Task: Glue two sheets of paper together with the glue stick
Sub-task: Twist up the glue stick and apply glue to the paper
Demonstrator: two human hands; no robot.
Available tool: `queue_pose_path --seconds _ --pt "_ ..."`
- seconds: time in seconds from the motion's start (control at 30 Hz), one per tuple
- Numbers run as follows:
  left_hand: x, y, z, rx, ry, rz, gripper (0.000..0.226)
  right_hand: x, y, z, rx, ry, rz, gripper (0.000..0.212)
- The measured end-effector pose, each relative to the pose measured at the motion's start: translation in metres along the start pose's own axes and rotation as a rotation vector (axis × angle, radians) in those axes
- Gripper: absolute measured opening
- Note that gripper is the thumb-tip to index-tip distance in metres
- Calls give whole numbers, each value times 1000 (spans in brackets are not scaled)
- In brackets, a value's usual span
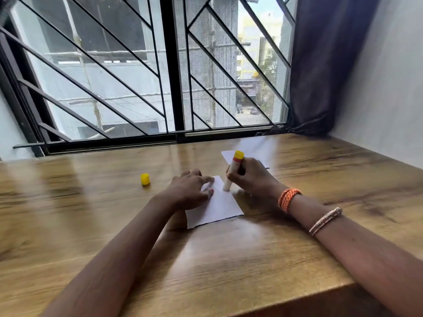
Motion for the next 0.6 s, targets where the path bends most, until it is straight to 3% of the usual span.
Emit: queue_pose_path --seconds 0.6 --pt "-2 1 2 11 5 -2 47 -31 -8 -11 163 -37 83 22"
Point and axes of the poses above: each hand's wrist, its own x-axis towards the middle knuckle, its own z-axis out of the palm, y = z × x, the point moved 7 cm from there along x, towards the middle knuckle, and after that the axes turned 4 degrees about -z, right-handed, at the moved point
